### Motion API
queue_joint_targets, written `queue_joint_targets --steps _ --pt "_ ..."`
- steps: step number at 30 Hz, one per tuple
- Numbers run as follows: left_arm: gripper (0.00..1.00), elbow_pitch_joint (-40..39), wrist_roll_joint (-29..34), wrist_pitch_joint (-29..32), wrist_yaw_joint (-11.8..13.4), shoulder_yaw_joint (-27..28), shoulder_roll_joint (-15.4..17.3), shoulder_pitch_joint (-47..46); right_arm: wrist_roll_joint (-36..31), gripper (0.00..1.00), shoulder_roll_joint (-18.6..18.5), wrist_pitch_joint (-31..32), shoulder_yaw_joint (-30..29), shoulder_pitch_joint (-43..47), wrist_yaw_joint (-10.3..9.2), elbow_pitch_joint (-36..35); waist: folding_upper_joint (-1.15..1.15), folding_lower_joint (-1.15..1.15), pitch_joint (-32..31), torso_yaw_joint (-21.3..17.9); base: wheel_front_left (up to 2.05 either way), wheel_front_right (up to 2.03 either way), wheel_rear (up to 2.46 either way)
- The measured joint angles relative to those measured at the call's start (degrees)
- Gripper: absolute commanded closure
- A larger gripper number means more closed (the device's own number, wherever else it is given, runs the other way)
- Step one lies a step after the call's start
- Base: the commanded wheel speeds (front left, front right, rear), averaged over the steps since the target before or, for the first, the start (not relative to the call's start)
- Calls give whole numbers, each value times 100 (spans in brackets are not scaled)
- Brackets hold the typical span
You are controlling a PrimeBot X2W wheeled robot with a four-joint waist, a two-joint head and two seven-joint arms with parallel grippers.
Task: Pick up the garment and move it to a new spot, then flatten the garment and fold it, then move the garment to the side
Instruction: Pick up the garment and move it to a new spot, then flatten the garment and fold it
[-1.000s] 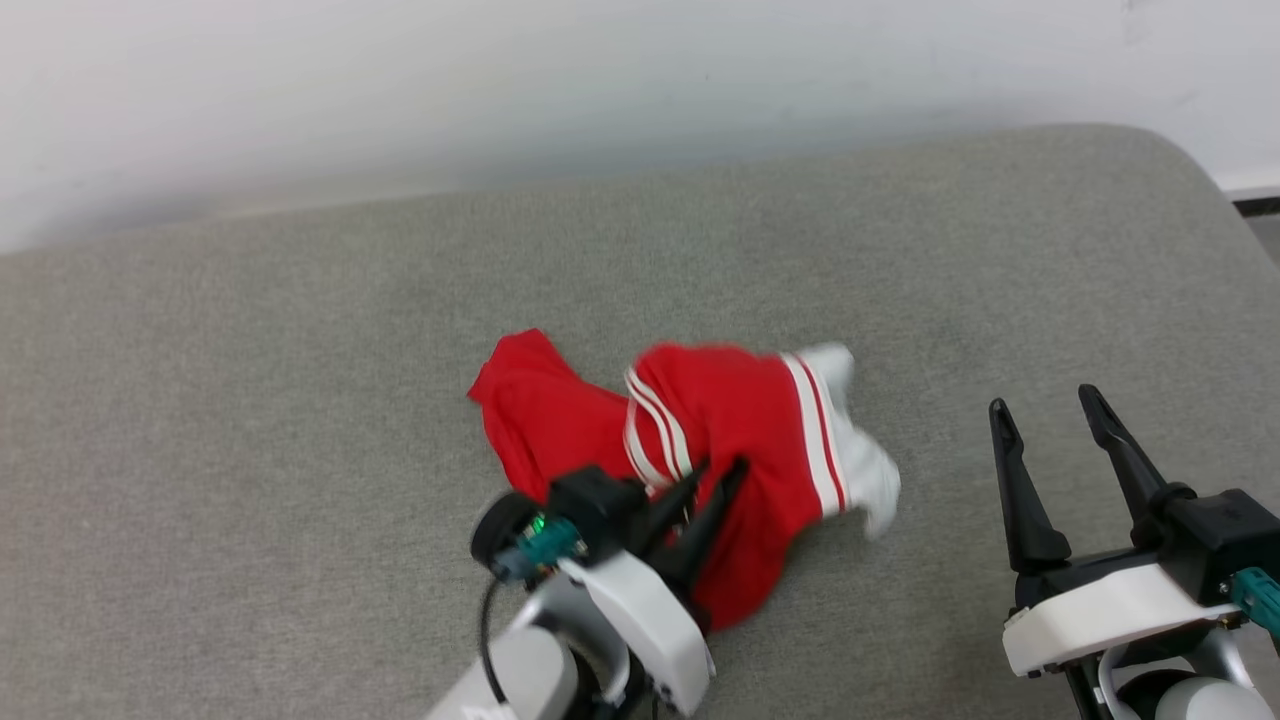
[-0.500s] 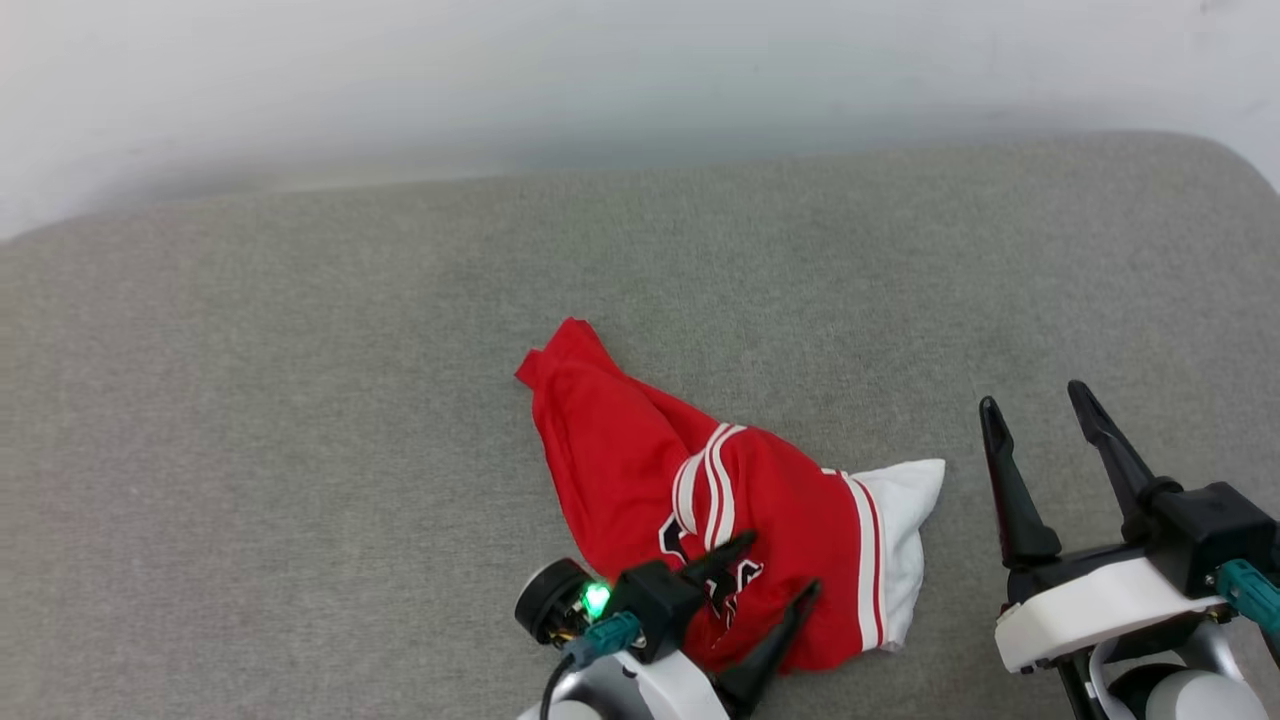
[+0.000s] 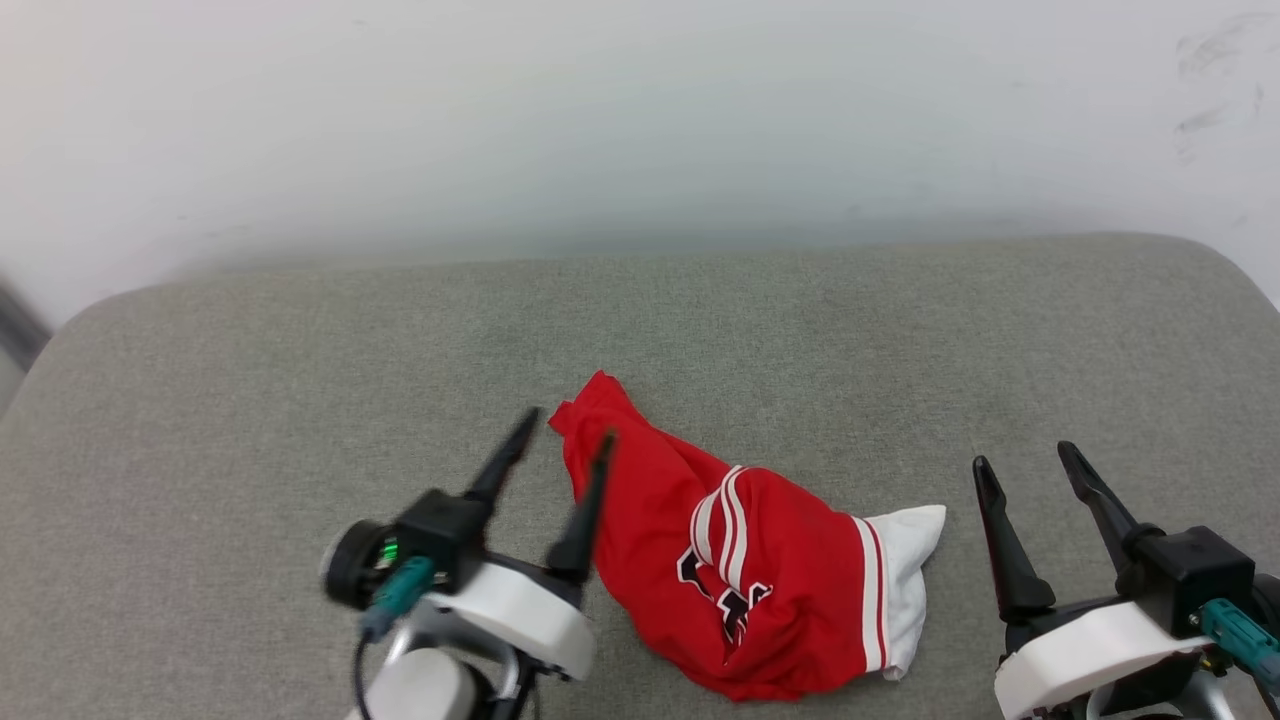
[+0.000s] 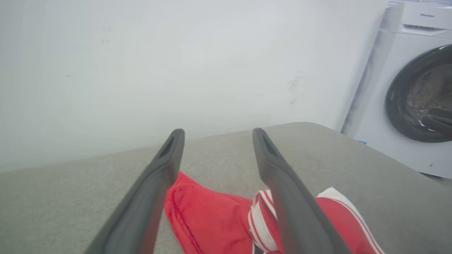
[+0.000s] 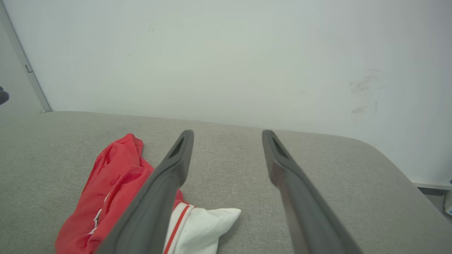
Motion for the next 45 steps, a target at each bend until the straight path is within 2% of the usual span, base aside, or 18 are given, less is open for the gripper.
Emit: queue_joint_targets --steps 4,8,15,25,28,32,37,45 --pt "0 -127 -114 -15 313 557 229 293 11 0 1 42 -31 92 0 -27 0 0 -46 23 0 0 0" --pt "0 -181 -213 -21 481 989 459 648 9 0 0 76 -130 181 0 -30 0 0 -85 31 0 0 0" --pt "0 -297 -260 -22 503 1149 697 1107 3 0 1 125 -211 333 -1 -101 0 0 -142 9 0 0 0" --pt "0 -401 -263 -22 555 1126 715 1177 33 0 1 163 -287 359 0 -158 0 0 -139 15 0 0 0" --pt "0 -423 -271 -21 553 1103 719 1167 215 0 1 202 -632 420 0 10 0 0 -111 52 0 0 0" --pt "0 -487 -257 -21 531 1065 710 1099 71 0 0 245 -1055 441 -1 244 0 0 -40 186 0 0 0" --pt "0 -643 -212 -21 516 1015 642 971 211 0 -51 628 -1188 344 -1 537 0 0 136 344 0 0 0" --pt "0 -705 -137 -23 345 1060 472 662 1092 0 -679 2824 -433 -309 -1 1129 0 1 719 698 0 0 0"
